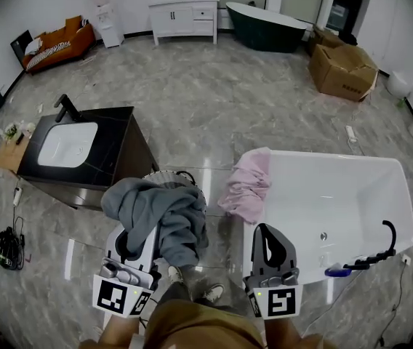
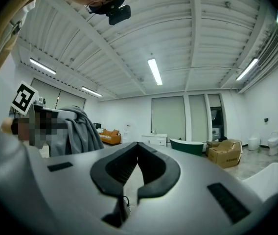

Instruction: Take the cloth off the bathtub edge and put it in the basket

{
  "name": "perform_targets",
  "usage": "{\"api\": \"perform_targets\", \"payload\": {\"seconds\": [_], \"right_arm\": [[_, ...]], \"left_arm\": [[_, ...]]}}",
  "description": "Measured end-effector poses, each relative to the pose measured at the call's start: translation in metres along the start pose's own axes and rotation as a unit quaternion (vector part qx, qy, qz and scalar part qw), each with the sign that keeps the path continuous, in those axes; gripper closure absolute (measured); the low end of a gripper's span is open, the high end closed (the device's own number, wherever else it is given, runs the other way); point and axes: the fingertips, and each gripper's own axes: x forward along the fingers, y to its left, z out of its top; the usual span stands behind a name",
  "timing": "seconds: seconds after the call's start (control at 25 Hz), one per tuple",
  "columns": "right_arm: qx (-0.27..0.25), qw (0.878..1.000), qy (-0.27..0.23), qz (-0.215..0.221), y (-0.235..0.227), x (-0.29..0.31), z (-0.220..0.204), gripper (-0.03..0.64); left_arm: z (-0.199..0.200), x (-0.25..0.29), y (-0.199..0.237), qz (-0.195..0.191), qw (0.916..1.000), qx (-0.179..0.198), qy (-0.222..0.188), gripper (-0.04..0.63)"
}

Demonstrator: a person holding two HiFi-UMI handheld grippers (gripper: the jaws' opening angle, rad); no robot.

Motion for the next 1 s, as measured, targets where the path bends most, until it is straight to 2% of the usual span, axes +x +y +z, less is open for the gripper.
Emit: {"api": "perform_targets", "payload": {"seconds": [0.32, 0.48, 0.64, 1.0], "right_arm": [[-0.017, 0.999, -0.004, 0.036, 0.038, 0.058, 0.018, 0.612], [-0.031, 0.999, -0.005, 0.044, 0.058, 0.090, 0.027, 0.612], [-0.040, 0.998, -0.003, 0.040, 0.077, 0.122, 0.032, 0.612], [-0.046, 0.999, -0.003, 0.003, 0.117, 0.184, 0.040, 0.612]], "left_arm": [[-0.010, -0.016, 0.064, 0.044, 0.9989, -0.009, 0.012, 0.497], [-0.011, -0.016, 0.103, 0.052, 0.9985, -0.015, 0.011, 0.497], [-0.020, -0.005, 0.133, 0.038, 0.9989, -0.020, 0.018, 0.497], [-0.027, 0.021, 0.188, -0.022, 0.9991, -0.035, 0.012, 0.497]]}}
